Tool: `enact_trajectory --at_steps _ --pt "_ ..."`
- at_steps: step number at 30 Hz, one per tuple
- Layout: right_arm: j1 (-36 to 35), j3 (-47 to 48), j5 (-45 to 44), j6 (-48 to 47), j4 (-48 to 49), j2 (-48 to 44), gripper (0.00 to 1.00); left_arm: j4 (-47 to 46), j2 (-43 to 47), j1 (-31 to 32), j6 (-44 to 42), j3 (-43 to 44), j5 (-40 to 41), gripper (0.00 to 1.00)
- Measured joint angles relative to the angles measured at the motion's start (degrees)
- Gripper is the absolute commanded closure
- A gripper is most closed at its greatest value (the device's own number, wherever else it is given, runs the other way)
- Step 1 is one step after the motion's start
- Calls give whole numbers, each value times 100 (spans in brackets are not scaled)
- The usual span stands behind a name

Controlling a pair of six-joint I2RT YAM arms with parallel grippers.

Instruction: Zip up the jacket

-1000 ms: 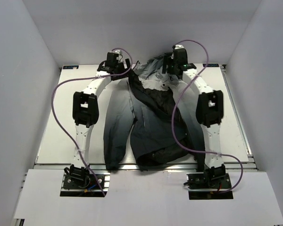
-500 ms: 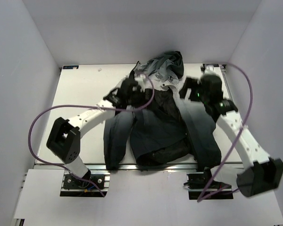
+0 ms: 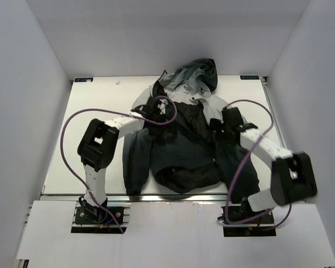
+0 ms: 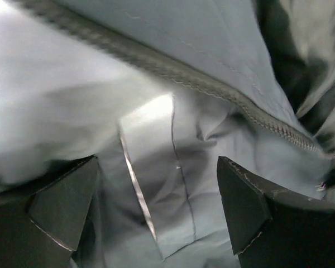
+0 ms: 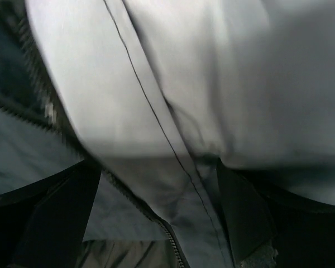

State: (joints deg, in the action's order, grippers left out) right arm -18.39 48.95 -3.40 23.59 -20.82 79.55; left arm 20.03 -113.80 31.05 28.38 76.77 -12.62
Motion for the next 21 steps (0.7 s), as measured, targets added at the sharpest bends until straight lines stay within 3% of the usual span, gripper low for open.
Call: enact_trajectory --at_steps 3,8,12,16,21 --pt "0 787 87 -46 278 1078 12 -44 -400 -597 7 525 -181 2" --pt "-26 2979 284 -210 649 2822 12 221 -1362 -1578 -179 2079 142 2" --pt "-35 4127 616 -317 925 3418 12 579 -1668 -2009 -398 2734 435 2" --pt "-72 3626 785 -435 1027 2872 11 699 -1370 -2114 -555 2487 428 2" --pt "-426 2087 501 -713 686 1147 11 726 -105 -1816 -632 1174 332 2"
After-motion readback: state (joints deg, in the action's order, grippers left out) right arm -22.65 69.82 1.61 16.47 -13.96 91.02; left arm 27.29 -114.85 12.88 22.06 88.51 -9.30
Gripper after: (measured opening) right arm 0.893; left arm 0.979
